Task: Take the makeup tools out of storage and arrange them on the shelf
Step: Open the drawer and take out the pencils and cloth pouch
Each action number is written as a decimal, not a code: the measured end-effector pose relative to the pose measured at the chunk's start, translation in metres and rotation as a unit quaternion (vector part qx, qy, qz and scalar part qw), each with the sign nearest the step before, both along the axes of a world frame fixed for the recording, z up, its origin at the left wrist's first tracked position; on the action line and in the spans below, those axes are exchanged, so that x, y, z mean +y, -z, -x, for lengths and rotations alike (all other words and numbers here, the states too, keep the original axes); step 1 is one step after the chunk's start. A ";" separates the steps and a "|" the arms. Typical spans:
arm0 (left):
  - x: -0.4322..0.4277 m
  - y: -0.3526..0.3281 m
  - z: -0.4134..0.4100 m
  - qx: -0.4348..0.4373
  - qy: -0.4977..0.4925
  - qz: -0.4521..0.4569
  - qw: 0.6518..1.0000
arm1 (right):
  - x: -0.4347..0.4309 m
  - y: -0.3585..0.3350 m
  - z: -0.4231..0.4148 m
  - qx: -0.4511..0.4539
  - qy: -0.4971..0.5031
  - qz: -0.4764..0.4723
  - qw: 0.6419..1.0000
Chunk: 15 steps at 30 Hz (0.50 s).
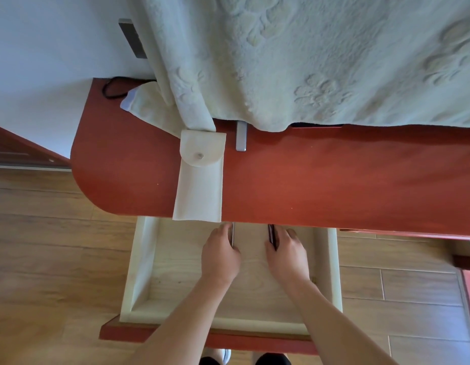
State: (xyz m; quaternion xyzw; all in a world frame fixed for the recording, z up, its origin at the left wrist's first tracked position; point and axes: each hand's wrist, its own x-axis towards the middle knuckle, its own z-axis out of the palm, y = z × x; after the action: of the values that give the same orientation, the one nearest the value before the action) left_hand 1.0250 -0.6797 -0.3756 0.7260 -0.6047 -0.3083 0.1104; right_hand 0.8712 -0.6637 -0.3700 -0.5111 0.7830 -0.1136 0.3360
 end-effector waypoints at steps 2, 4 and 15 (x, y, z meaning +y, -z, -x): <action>0.001 0.001 0.000 0.002 -0.007 0.001 1.000 | 0.001 0.000 0.000 -0.002 -0.002 0.004 1.000; 0.003 0.002 0.000 0.010 -0.012 -0.003 1.000 | 0.001 -0.002 0.000 -0.006 -0.004 0.005 1.000; 0.010 -0.016 -0.002 0.059 -0.056 -0.039 0.996 | 0.010 -0.011 0.000 -0.002 -0.006 -0.013 1.000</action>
State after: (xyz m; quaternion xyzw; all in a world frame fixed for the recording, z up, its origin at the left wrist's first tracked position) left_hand 1.0269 -0.6699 -0.3593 0.7430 -0.5433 -0.3671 0.1344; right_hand 0.8707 -0.6540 -0.3593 -0.5113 0.7806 -0.1027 0.3445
